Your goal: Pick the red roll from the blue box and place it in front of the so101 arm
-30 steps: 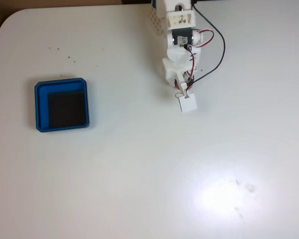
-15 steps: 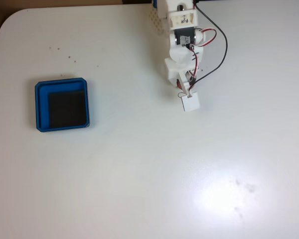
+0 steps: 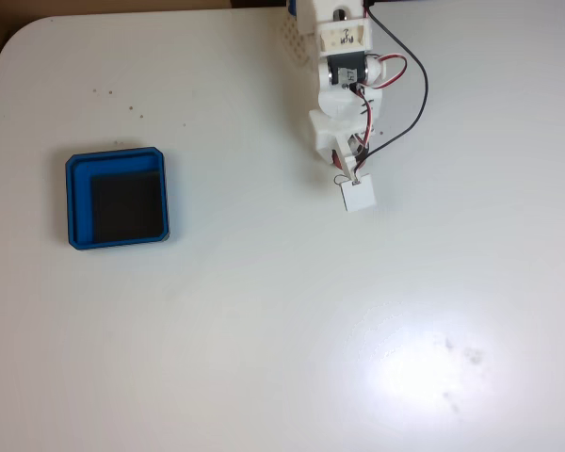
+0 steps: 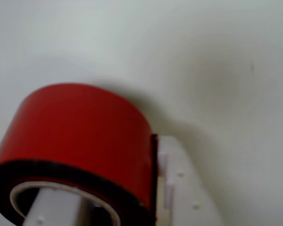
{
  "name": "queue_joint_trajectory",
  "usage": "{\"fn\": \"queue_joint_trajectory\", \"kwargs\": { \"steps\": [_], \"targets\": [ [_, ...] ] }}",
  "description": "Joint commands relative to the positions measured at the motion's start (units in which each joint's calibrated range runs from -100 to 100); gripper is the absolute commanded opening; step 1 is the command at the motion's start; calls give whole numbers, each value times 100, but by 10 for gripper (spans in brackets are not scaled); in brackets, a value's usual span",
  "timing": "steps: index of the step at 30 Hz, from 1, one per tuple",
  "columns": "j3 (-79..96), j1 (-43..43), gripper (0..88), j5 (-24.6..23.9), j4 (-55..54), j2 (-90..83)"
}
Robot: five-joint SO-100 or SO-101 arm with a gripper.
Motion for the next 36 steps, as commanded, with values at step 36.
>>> {"fn": "queue_joint_trajectory", "kwargs": {
  "steps": [36],
  "targets": [
    [433,140,104,25,-97,-2830]
  ]
}}
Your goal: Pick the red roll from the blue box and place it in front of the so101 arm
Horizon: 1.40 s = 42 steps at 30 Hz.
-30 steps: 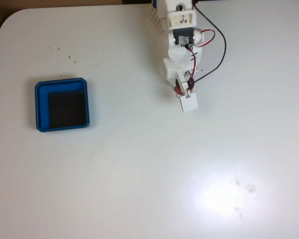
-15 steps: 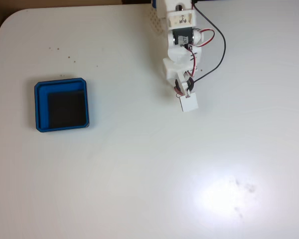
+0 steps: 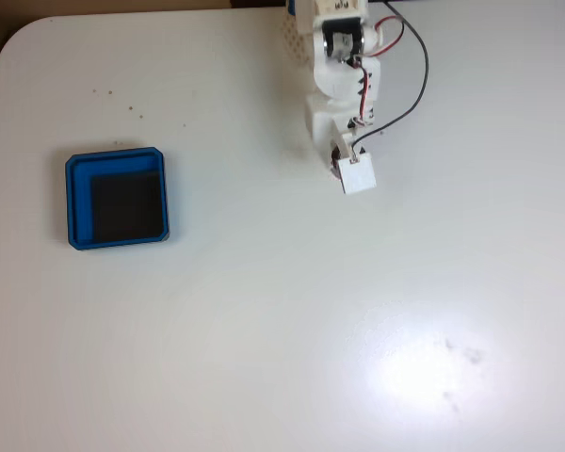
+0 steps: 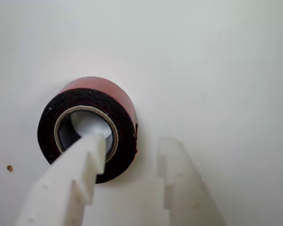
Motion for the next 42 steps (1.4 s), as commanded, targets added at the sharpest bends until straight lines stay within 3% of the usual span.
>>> {"fn": "queue_joint_trajectory", "kwargs": {
  "steps": [1,17,28,42],
  "targets": [
    [343,12,104,25,-97,-1234],
    [2230,12,104,-27,-394,-4804],
    [3838,12,104,17,-2366,-4930],
    [3901,-37,104,43,-2473,-4963]
  ]
}}
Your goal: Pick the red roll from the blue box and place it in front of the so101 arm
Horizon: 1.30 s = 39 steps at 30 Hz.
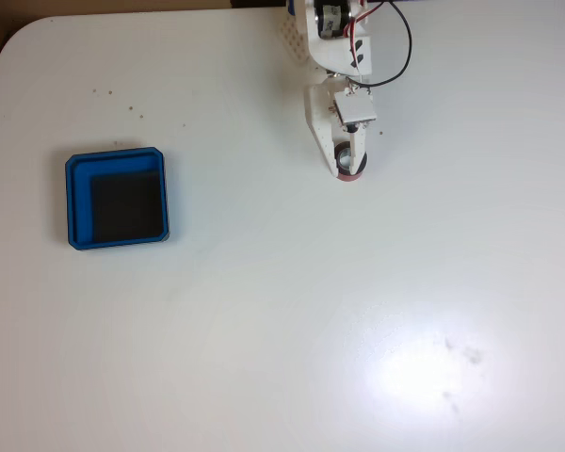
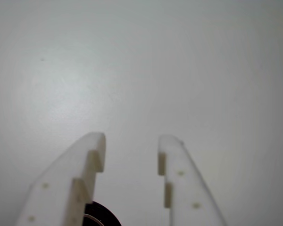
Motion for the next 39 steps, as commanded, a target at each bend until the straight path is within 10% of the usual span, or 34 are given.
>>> {"fn": "queue_joint_trajectory", "kwargs": {
  "steps": [1,39],
  "targets": [
    [90,-17,104,18,-76,-357],
    [90,12,7,9,-76,-298]
  ]
}}
